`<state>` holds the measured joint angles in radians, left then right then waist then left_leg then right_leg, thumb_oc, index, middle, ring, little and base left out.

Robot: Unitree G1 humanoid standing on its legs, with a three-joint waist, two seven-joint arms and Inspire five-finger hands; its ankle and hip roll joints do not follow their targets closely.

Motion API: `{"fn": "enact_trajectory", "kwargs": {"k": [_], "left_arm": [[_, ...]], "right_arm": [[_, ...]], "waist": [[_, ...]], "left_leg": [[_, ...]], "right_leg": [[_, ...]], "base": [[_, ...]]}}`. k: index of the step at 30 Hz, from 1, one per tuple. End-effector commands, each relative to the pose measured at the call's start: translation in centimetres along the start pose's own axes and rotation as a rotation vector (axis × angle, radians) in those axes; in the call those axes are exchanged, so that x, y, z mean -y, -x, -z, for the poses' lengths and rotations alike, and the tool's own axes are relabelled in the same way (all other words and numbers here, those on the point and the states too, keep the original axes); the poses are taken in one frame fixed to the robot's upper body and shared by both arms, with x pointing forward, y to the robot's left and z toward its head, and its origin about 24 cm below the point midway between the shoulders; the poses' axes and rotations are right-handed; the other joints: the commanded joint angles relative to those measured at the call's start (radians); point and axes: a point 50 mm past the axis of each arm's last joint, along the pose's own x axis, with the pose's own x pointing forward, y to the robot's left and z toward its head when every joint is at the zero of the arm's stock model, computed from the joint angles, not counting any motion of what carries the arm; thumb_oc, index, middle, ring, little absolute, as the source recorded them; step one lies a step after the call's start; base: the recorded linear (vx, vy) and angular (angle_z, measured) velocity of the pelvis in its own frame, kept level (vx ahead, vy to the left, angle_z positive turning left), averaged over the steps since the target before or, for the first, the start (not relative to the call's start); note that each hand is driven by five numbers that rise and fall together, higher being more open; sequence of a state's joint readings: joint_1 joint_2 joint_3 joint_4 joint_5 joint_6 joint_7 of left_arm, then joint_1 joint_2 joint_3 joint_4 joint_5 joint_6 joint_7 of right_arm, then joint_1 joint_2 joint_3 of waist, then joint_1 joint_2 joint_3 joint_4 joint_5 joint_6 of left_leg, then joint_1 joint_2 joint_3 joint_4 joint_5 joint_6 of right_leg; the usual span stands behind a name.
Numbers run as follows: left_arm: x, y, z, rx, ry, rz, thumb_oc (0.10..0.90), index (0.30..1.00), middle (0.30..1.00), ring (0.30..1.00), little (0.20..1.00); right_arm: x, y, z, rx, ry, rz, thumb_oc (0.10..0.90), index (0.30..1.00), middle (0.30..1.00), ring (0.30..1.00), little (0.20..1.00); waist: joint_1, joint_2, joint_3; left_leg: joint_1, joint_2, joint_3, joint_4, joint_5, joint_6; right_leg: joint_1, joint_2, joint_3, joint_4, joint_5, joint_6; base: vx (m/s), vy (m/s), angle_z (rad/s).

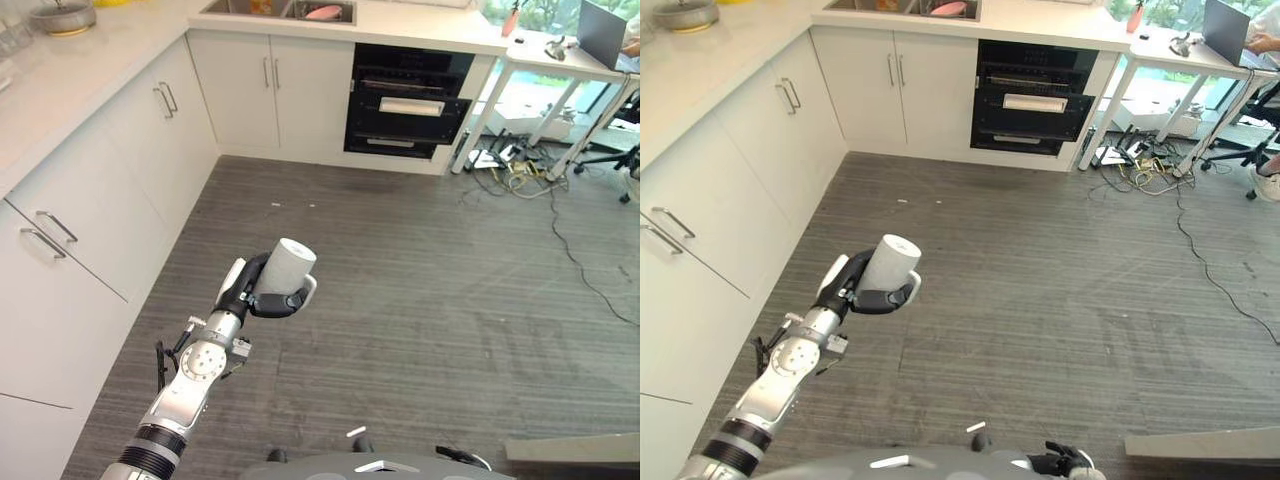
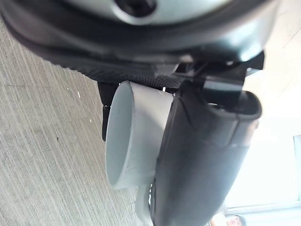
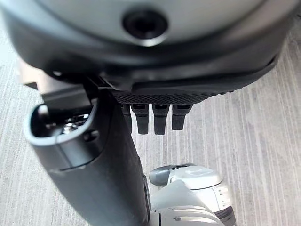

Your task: Place the dishes in the dishwasher.

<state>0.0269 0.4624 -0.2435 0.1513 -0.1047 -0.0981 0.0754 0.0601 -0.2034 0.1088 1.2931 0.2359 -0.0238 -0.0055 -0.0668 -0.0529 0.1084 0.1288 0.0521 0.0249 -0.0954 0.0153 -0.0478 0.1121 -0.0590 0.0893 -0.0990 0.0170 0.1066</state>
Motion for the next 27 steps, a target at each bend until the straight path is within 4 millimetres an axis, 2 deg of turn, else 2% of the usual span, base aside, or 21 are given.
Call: {"fn": "enact_trajectory", "kwargs": {"k": [1, 8, 14, 16, 17, 18, 19, 20, 21, 22, 23, 24, 25, 26, 27], "left_arm": [[-1.8, -1.1, -5.4, 0.269, 0.040, -0.076, 0.400, 0.300, 0.300, 0.300, 0.300], [-2.2, -0.6, -4.5, 0.234, 0.050, -0.100, 0.400, 0.300, 0.300, 0.300, 0.300], [-2.6, -0.7, -4.8, 0.243, 0.043, -0.114, 0.400, 0.300, 0.300, 0.300, 0.300], [-2.6, -0.9, -5.1, 0.252, 0.031, -0.113, 0.400, 0.300, 0.300, 0.300, 0.300], [-2.8, -1.2, -5.5, 0.260, 0.011, -0.112, 0.400, 0.300, 0.300, 0.300, 0.300], [-2.8, -1.2, -5.5, 0.261, 0.011, -0.112, 0.400, 0.300, 0.300, 0.300, 0.300], [-2.8, -1.5, -5.8, 0.267, -0.013, -0.112, 0.400, 0.300, 0.300, 0.300, 0.300], [-2.8, -1.5, -5.8, 0.268, -0.013, -0.112, 0.400, 0.300, 0.300, 0.300, 0.300], [-2.7, -1.7, -5.8, 0.265, -0.022, -0.104, 0.400, 0.300, 0.300, 0.300, 0.300], [-2.6, -1.8, -5.6, 0.259, -0.023, -0.099, 0.400, 0.300, 0.300, 0.300, 0.300], [-2.6, -1.8, -5.6, 0.260, -0.022, -0.099, 0.400, 0.300, 0.300, 0.300, 0.300], [-2.6, -1.7, -5.6, 0.261, -0.024, -0.098, 0.400, 0.300, 0.300, 0.300, 0.300], [-2.7, -1.8, -5.8, 0.273, -0.028, -0.096, 0.400, 0.300, 0.300, 0.300, 0.300], [-2.7, -1.8, -5.8, 0.273, -0.027, -0.097, 0.400, 0.300, 0.300, 0.300, 0.300], [-2.5, -1.9, -6.0, 0.281, -0.032, -0.092, 0.400, 0.300, 0.300, 0.300, 0.300]], "right_arm": [[-0.1, 0.0, 0.4, -0.024, 0.071, -0.001, 0.800, 0.900, 0.900, 0.900, 0.900], [0.4, 0.0, 0.0, -0.018, 0.064, 0.023, 0.800, 0.900, 0.900, 0.900, 0.900], [0.6, -0.1, -0.6, -0.002, 0.059, 0.034, 0.800, 0.900, 0.900, 0.900, 0.900], [0.7, -0.1, -1.9, 0.052, 0.047, 0.037, 0.800, 0.900, 0.900, 0.900, 0.900], [1.0, -0.1, -3.3, 0.108, 0.014, 0.045, 0.800, 0.900, 0.900, 0.900, 0.900], [1.0, -0.1, -3.3, 0.108, 0.014, 0.045, 0.800, 0.900, 0.900, 0.900, 0.900], [1.1, 0.0, -4.8, 0.174, -0.025, 0.047, 0.800, 0.900, 0.900, 0.900, 0.900], [1.2, 0.0, -4.8, 0.175, -0.025, 0.048, 0.800, 0.900, 0.900, 0.900, 0.900], [1.0, 0.1, -5.5, 0.206, -0.041, 0.043, 0.800, 0.900, 0.900, 0.900, 0.900], [0.8, 0.2, -6.1, 0.246, -0.051, 0.035, 0.800, 0.900, 0.900, 0.900, 0.900], [0.8, 0.2, -6.1, 0.246, -0.051, 0.035, 0.800, 0.900, 0.900, 0.900, 0.900], [0.7, 0.3, -6.7, 0.273, -0.039, 0.028, 0.800, 0.900, 0.900, 0.900, 0.900], [1.0, 0.5, -7.7, 0.316, -0.026, 0.034, 0.800, 0.900, 0.900, 0.900, 0.900], [1.0, 0.5, -7.7, 0.316, -0.025, 0.035, 0.800, 0.900, 0.900, 0.900, 0.900], [1.1, 0.5, -7.7, 0.318, -0.021, 0.039, 0.800, 0.900, 0.900, 0.900, 0.900]], "waist": [[-0.004, 0.013, -0.013], [0.006, 0.020, -0.021], [0.012, 0.022, -0.026], [0.015, 0.023, -0.027], [0.004, 0.026, -0.007], [0.006, 0.027, -0.011], [-0.028, 0.051, 0.028], [-0.026, 0.049, 0.026], [-0.035, 0.062, 0.036], [-0.050, 0.069, 0.042], [-0.051, 0.071, 0.041], [-0.058, 0.071, 0.048], [-0.070, 0.060, 0.064], [-0.076, 0.067, 0.068], [-0.084, 0.056, 0.069]], "left_leg": [[-0.124, -0.028, 0.116, 0.018, 0.014, 0.009], [-0.119, -0.046, 0.116, 0.021, -0.007, 0.022], [-0.121, -0.068, 0.115, 0.038, -0.036, 0.046], [-0.103, -0.102, 0.098, 0.047, -0.063, 0.067], [-0.074, -0.133, 0.073, 0.053, -0.082, 0.089], [-0.082, -0.132, 0.075, 0.054, -0.079, 0.090], [-0.056, -0.125, 0.036, 0.048, -0.082, 0.101], [-0.059, -0.127, 0.038, 0.047, -0.082, 0.100], [-0.048, -0.116, 0.028, 0.046, -0.086, 0.097], [-0.012, -0.115, 0.010, 0.035, -0.101, 0.088], [-0.015, -0.112, 0.009, 0.035, -0.099, 0.087], [0.003, -0.115, -0.001, 0.032, -0.109, 0.082], [0.029, -0.131, -0.013, 0.027, -0.125, 0.072], [0.036, -0.123, -0.019, 0.025, -0.128, 0.071], [0.059, -0.140, -0.023, 0.020, -0.143, 0.065]], "right_leg": [[-0.025, 0.043, -0.110, 0.102, -0.103, -0.024], [-0.012, 0.017, -0.110, 0.095, -0.100, -0.005], [-0.025, -0.036, -0.107, 0.158, -0.104, 0.027], [-0.051, -0.089, -0.107, 0.274, -0.065, 0.046], [-0.121, -0.151, -0.093, 0.465, 0.061, 0.046], [-0.129, -0.150, -0.091, 0.465, 0.066, 0.046], [-0.220, -0.116, -0.035, 0.646, 0.117, 0.004], [-0.230, -0.117, -0.031, 0.658, 0.112, 0.003], [-0.267, -0.085, -0.038, 0.708, 0.050, -0.016], [-0.312, -0.017, -0.052, 0.671, -0.056, -0.032], [-0.312, -0.015, -0.055, 0.666, -0.051, -0.033], [-0.344, 0.020, -0.067, 0.602, -0.057, -0.026], [-0.395, 0.046, -0.099, 0.466, -0.030, 0.000], [-0.381, 0.051, -0.108, 0.453, -0.027, -0.001], [-0.417, 0.065, -0.134, 0.361, -0.011, 0.016]], "base": [[0.05, 0.033, 0.00], [0.07, 0.064, -0.02], [0.11, 0.156, -0.03], [0.23, 0.326, -0.06], [0.16, 0.290, 0.00], [0.16, 0.397, 0.03], [0.04, 0.178, 0.21], [0.11, 0.231, 0.39], [0.25, 0.078, 0.60], [0.25, 0.084, 0.52], [0.29, 0.030, 0.27], [0.25, -0.008, 0.15], [0.27, -0.006, 0.14], [0.29, -0.019, 0.21], [0.26, -0.019, 0.37]]}}
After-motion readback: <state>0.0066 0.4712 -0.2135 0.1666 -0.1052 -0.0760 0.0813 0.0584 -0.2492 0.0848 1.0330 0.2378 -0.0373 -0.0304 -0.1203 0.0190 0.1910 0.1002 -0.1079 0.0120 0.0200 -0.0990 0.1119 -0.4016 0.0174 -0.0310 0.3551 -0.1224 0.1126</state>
